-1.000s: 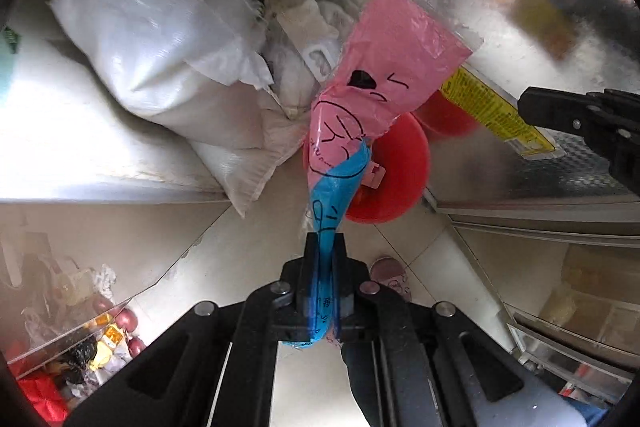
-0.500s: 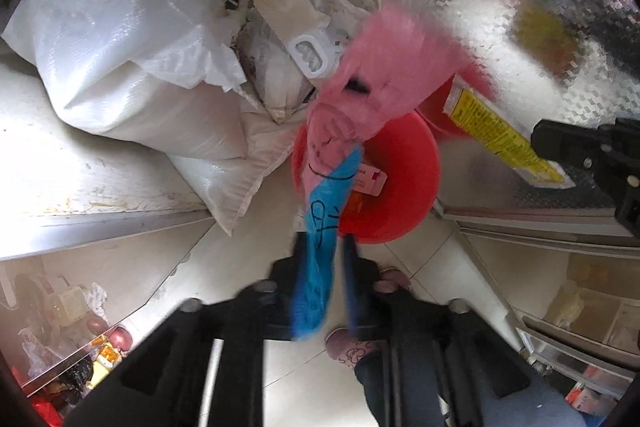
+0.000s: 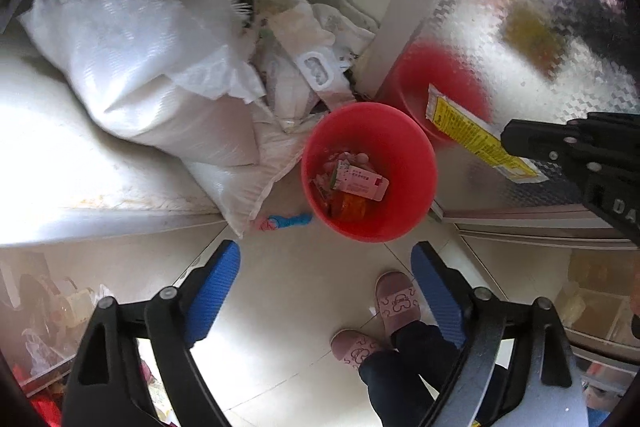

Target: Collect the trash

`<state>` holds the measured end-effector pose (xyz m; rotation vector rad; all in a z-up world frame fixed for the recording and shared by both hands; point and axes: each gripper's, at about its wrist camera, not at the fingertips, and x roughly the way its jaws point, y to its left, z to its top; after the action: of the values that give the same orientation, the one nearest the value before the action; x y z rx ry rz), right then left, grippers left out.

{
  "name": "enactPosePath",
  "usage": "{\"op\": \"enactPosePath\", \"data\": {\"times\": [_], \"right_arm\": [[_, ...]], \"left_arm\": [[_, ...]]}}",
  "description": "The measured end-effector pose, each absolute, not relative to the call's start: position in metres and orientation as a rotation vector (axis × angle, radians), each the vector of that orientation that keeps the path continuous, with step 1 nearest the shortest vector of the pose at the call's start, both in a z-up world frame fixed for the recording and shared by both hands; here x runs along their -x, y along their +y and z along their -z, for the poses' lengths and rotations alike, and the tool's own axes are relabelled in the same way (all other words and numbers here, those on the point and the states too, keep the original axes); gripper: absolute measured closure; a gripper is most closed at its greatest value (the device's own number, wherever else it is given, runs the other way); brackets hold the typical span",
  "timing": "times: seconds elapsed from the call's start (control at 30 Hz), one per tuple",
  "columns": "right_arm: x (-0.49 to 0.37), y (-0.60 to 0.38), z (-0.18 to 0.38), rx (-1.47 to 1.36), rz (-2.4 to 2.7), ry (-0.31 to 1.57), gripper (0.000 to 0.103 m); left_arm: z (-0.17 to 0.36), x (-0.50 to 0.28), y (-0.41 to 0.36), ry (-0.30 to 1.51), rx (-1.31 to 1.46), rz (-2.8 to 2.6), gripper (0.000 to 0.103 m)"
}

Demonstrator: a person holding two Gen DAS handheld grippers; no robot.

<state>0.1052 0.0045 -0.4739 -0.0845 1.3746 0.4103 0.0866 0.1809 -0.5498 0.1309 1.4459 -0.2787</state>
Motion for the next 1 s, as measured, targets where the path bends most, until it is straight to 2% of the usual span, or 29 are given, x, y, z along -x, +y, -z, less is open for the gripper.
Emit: {"op": "enactPosePath", "data": {"times": [0.43,0.57,0.63,0.7,1.0], "right_arm": [[-0.105,0.028,0.496,0.194,-0.411,1.391,0.101],[-0.106,0.025,0.502,0.183,-0.395,1.398,0.069],[-0.107,0.025,0.502,0.183,-0.39,1.404,0.062],[-0.107,0.025,0.499,0.178,-0.391,1.399,0.045],[-0.095,0.018,0.459,0.153,-0.352,1.305,0.007]], "left_arm": [[0.537,-0.065,0.225,1.41,0.018,0.187,0.014],[0.54,-0.062,0.228,1.414,0.027,0.162,0.014],[0.542,-0.062,0.226,1.415,0.028,0.164,0.013],[0.541,-0.063,0.223,1.407,0.027,0.175,0.013],[0.506,-0.058,0.216,1.338,-0.011,0.193,0.013]]}}
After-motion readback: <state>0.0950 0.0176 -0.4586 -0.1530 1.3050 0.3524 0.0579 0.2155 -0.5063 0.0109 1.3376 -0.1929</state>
